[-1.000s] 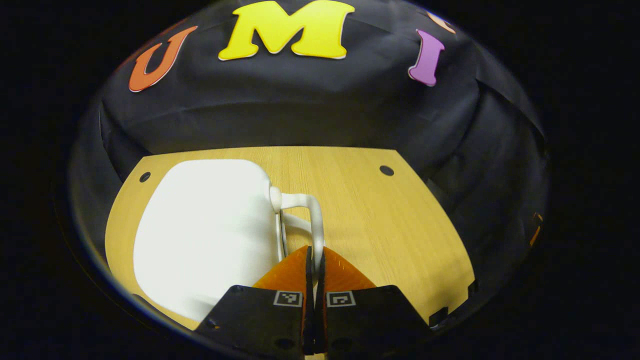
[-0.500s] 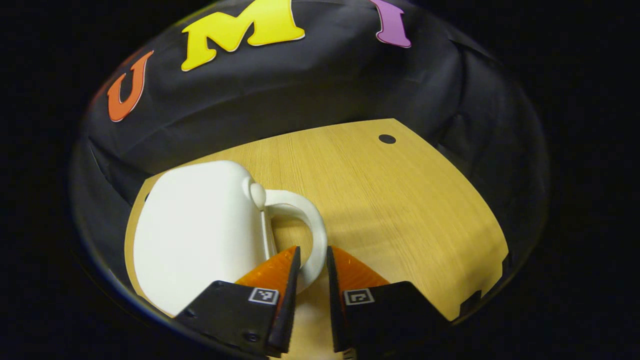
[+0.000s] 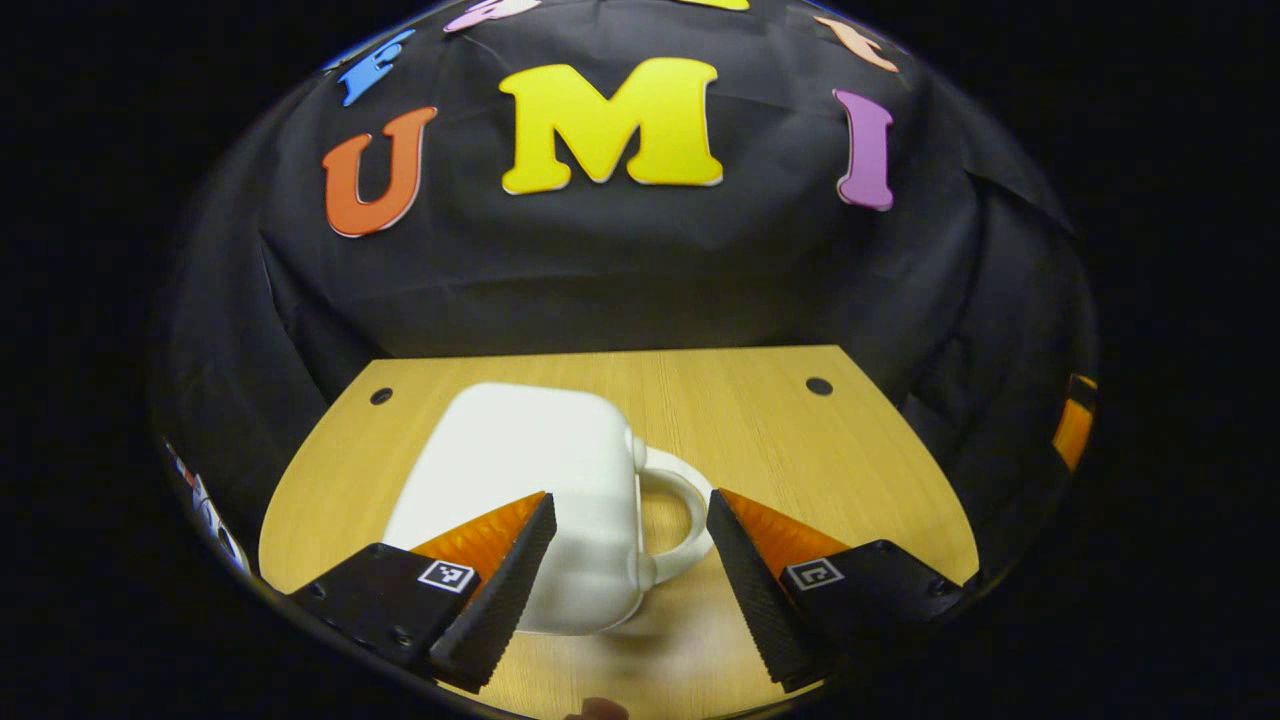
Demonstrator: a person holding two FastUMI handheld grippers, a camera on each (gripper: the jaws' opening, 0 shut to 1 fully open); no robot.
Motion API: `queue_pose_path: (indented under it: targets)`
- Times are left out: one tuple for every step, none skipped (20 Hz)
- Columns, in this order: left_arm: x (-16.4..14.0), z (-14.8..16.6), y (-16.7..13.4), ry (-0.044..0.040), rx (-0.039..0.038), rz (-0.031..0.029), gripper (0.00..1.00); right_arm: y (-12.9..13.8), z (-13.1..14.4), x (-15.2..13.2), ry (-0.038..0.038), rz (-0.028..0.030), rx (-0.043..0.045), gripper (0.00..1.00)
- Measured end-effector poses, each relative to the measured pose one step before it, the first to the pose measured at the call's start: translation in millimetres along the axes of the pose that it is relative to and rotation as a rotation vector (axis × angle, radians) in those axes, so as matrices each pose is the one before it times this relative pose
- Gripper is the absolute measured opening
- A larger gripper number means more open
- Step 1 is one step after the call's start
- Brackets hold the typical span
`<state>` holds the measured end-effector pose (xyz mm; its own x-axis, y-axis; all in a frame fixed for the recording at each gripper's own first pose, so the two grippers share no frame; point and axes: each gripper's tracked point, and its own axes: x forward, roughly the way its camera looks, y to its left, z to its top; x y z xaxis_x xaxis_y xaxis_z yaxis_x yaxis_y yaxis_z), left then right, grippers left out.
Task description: First open the suitcase, pack the skin care products into it, and then close the suitcase.
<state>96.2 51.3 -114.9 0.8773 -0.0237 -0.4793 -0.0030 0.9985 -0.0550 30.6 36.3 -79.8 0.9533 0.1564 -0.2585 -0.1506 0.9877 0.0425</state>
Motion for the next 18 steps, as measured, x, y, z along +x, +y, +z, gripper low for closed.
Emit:
queue_pose_path:
  targets:
    - [-10.13,15.47,3.98,-0.03587,-0.00899,-0.00788,0.96,9.79,8.04,3.82,-0.0124,0.00094,-0.00365,0.82]
    - [-7.83,15.96,7.69,-0.03259,-0.00011,0.00504,0.96,11.86,8.76,2.63,-0.01269,0.00725,-0.00091,0.79]
    - [-6.56,16.34,6.16,-0.03887,0.00263,0.00887,0.97,11.3,8.91,2.33,-0.0143,0.00445,-0.00139,0.82]
    - [-6.52,15.61,8.57,-0.03582,0.00149,0.00563,0.97,10.77,8.62,2.91,-0.01553,0.00277,-0.0015,0.82]
    - [-7.6,14.74,8.2,-0.0355,0.00076,-0.00225,0.96,10.77,8.24,2.19,-0.01549,0.00357,-0.00031,0.82]
    - [-6.98,17.01,3.79,-0.04354,0.00418,-0.01465,0.97,11.98,9.11,0.86,-0.0144,0.00067,0.00431,0.82]
    - [-8.6,13.55,7.81,-0.03854,0.01294,0.00196,0.96,8.36,5.95,-0.04,-0.01546,0.00005,0.00815,0.82]
    - [-8.16,12.12,8.44,-0.03608,0.01084,0.01019,0.96,9.85,8.98,-1.77,-0.01945,0.00137,0.00642,0.82]
    - [-5.78,11.12,4.27,-0.0334,0.00325,0.00411,0.96,8.89,7.92,-2.39,-0.0258,-0.00322,0.00106,0.82]
    - [-6.72,10.72,5.56,-0.0257,0.00194,0.00672,0.96,9.76,6.8,-2.14,-0.02601,0.00126,-0.00899,0.82]
    - [-6.55,5.95,5.6,-0.01959,-0.0028,0.0085,0.96,7.69,4.17,-1.82,-0.02292,0.00004,-0.0169,0.82]
    - [-5.95,3.39,4.22,-0.01712,-0.00738,0.00083,0.96,8.2,4.68,-4.07,-0.02681,0.00129,-0.0184,0.82]
    - [-6.8,1.52,1.81,-0.01572,-0.00675,-0.00299,0.96,7.19,3.59,-3.17,-0.02023,0.00365,-0.01685,0.82]
    - [-4.85,3.07,0.88,-0.01944,-0.00437,-0.00764,0.96,7.3,3.43,-3.02,-0.02024,0.003,-0.01987,0.78]
    - [-3.95,1.12,0.06,-0.01251,0.00135,-0.00765,0.96,5.63,2.02,-2.04,-0.01201,0.00095,-0.01859,0.82]
    - [-2.4,-1.11,2.46,-0.00719,0.0073,-0.00339,0.96,7.18,1.06,-2.52,-0.00269,0.00265,-0.01354,0.82]
    - [0.76,0.44,-1.14,-0.00135,0.00328,-0.00437,0.96,5.47,1.46,-1.89,-0.00313,0.0059,-0.00682,0.8]
    - [0.47,-0.85,-0.43,0.00226,-0.00336,-0.0052,0.96,6.75,2.92,-2.09,-0.00437,0.00926,-0.00653,0.8]
